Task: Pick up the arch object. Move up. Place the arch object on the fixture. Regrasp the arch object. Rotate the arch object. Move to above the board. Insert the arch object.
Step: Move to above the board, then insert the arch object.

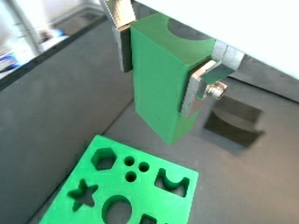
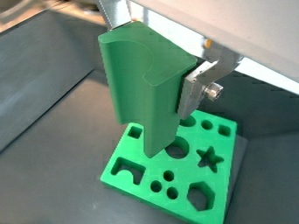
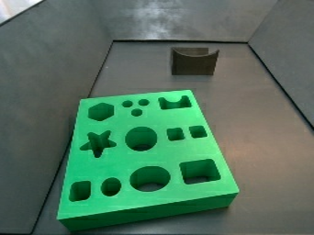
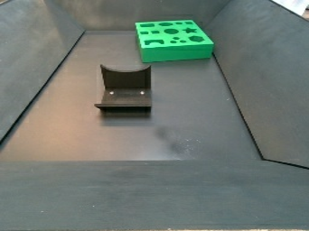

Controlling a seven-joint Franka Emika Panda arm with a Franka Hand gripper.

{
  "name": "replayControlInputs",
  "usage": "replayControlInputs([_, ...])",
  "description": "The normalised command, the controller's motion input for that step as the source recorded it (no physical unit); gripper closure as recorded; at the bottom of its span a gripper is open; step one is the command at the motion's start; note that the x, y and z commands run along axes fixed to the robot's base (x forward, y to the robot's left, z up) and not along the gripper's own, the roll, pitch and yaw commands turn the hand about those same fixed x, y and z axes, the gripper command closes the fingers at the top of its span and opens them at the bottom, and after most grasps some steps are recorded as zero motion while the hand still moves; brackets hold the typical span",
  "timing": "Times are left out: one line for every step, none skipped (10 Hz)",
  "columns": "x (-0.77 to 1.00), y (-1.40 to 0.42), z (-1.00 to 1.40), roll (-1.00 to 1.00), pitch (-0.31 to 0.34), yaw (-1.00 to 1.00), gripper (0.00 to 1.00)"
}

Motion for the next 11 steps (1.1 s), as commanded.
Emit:
replayControlInputs([0.07,-0.03,0.03,0.03,0.232,0.69,1.0])
replayControlInputs([0.06,-0.02,0.03,0.03,0.203,0.53,1.0])
replayControlInputs([0.05,-0.02,0.02,0.04,0.139,0.22,1.0])
replayControlInputs([0.89,0.19,-0.69,-0.09,0.0,0.23,1.0])
replayControlInputs([0.81,0.22,-0.59,-0.09,0.0,0.26,1.0])
replayControlInputs([0.77,0.21,-0.58,-0.09,0.0,0.29,1.0])
replayControlInputs([0.77,0.21,-0.58,-0.09,0.0,0.29,1.0])
replayControlInputs([0.73,0.2,-0.58,-0.08,0.0,0.33,1.0])
replayControlInputs([0.51,0.01,-0.44,0.05,-0.026,0.45,1.0])
replayControlInputs([0.27,-0.01,-0.28,0.29,-0.06,0.52,1.0])
replayControlInputs([0.14,-0.01,-0.25,0.31,-0.123,0.58,1.0])
